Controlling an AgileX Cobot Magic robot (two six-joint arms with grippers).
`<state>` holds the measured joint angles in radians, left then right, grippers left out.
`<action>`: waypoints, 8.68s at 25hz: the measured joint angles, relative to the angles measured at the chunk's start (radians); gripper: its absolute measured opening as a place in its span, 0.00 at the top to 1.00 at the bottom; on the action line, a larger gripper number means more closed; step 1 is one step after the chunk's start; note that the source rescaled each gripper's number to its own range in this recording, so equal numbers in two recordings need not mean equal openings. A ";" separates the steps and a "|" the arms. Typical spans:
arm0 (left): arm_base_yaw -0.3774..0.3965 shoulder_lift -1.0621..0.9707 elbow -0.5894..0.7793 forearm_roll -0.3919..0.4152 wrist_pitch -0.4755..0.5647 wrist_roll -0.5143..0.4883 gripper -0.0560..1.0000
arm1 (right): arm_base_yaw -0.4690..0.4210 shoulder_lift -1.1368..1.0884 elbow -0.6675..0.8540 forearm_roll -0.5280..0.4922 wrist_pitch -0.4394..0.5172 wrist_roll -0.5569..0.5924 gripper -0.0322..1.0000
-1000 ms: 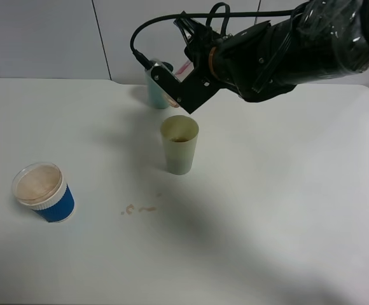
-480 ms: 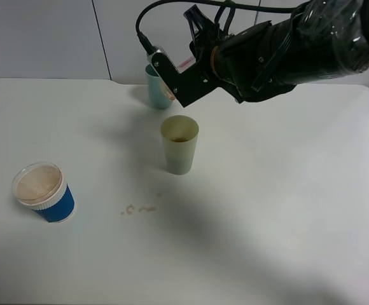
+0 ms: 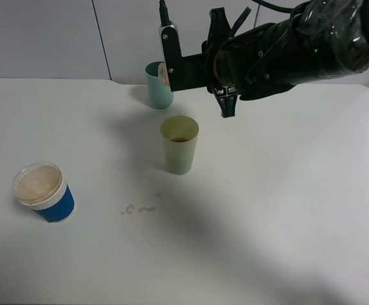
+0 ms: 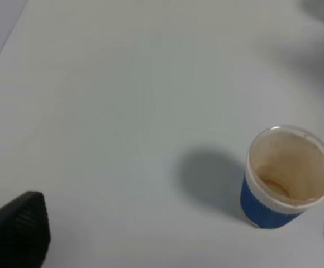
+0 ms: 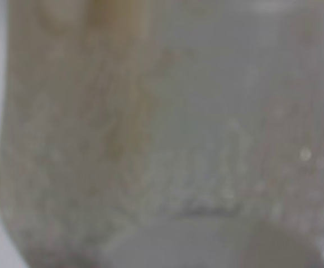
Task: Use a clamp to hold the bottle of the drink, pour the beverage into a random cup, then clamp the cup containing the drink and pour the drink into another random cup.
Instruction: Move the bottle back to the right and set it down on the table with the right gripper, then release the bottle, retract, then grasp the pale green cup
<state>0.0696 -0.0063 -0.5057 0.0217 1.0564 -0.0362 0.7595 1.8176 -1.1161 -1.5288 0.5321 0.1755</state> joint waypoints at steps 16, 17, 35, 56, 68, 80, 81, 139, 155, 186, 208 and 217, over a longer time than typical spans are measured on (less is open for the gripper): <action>0.000 0.000 0.000 0.000 0.000 0.000 0.00 | -0.003 0.000 0.000 0.328 -0.051 0.393 0.97; 0.000 0.000 0.000 0.000 0.000 0.000 0.00 | -0.007 0.000 0.000 0.355 -0.057 0.399 0.97; 0.000 0.000 0.000 0.000 0.000 0.000 0.00 | -0.249 -0.001 0.073 0.586 -0.378 0.414 0.97; 0.000 0.000 0.000 0.000 0.000 0.000 0.00 | -0.372 0.045 0.200 0.663 -0.725 0.294 0.97; 0.000 0.000 0.000 -0.001 0.000 0.000 0.00 | -0.455 0.092 0.200 0.794 -0.871 0.167 0.97; 0.000 0.000 0.000 -0.001 0.000 0.000 0.00 | -0.475 0.209 0.200 0.987 -1.117 -0.060 0.97; 0.000 0.000 0.000 -0.001 0.000 0.000 0.00 | -0.475 0.217 0.199 0.999 -1.130 -0.079 0.97; 0.000 0.000 0.000 -0.001 0.000 0.000 0.00 | -0.475 0.390 0.205 1.372 -1.426 -0.269 0.97; 0.000 0.000 0.000 -0.001 0.000 0.000 0.00 | -0.475 0.420 0.205 1.384 -1.478 -0.268 0.97; 0.000 0.000 0.000 -0.001 0.000 0.000 0.00 | -0.475 0.430 0.207 1.414 -1.489 -0.235 0.32; 0.000 0.000 0.000 -0.001 0.000 0.000 0.00 | -0.475 0.257 0.209 1.437 -1.187 -0.210 0.00; 0.000 0.000 0.000 -0.001 0.000 0.000 0.00 | -0.475 0.165 0.210 1.437 -1.113 -0.236 0.00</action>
<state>0.0696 -0.0063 -0.5057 0.0209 1.0564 -0.0362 0.2850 1.9822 -0.9059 -0.0914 -0.5812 -0.0605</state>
